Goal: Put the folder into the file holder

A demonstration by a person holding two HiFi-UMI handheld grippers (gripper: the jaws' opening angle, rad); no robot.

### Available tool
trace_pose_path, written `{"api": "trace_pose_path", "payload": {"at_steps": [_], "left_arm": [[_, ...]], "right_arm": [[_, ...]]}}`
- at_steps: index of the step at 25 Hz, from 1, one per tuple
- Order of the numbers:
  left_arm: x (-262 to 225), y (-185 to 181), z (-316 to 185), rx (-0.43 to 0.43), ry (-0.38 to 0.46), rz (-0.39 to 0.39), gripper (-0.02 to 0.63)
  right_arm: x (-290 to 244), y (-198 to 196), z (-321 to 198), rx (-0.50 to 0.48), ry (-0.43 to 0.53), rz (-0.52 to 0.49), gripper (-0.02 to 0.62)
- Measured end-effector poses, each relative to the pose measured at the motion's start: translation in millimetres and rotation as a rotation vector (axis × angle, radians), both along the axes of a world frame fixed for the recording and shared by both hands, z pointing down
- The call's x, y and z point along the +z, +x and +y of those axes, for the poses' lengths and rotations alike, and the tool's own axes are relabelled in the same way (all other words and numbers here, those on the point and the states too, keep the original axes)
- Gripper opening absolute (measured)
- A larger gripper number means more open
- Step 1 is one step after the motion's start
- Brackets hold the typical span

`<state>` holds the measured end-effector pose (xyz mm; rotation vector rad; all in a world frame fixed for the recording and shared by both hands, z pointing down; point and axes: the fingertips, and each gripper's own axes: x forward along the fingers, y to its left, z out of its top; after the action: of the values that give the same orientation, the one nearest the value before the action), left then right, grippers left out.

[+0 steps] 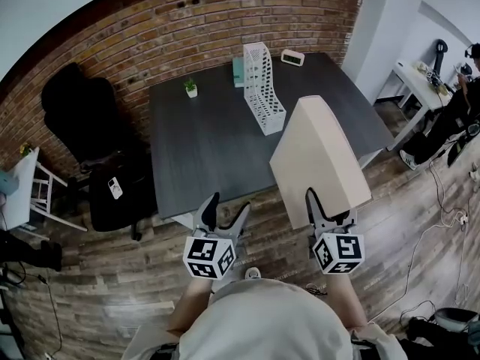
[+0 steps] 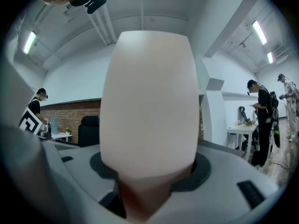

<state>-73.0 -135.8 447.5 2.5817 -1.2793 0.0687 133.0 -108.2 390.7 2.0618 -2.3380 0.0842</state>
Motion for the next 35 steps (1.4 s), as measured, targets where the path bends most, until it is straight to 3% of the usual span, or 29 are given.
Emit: {"api": "trace_pose_path", "payload": {"at_steps": [14,21,35], "left_arm": [[21,-16,-53,-0.028,-0.057,-0.008,0.333],[16,-13,-108,-0.072,-0.028,-0.016,0.333],[5,4,-204,-0.137,-0.016,-0.014,0.333]], "right_arm": [[-22,10,-82,0.011,0.051,0.043,0.275],[-31,24,-148,-0.003,0.09,0.043,0.276],[-22,25,-261,-0.088,0.055,0.065,0.278]]}}
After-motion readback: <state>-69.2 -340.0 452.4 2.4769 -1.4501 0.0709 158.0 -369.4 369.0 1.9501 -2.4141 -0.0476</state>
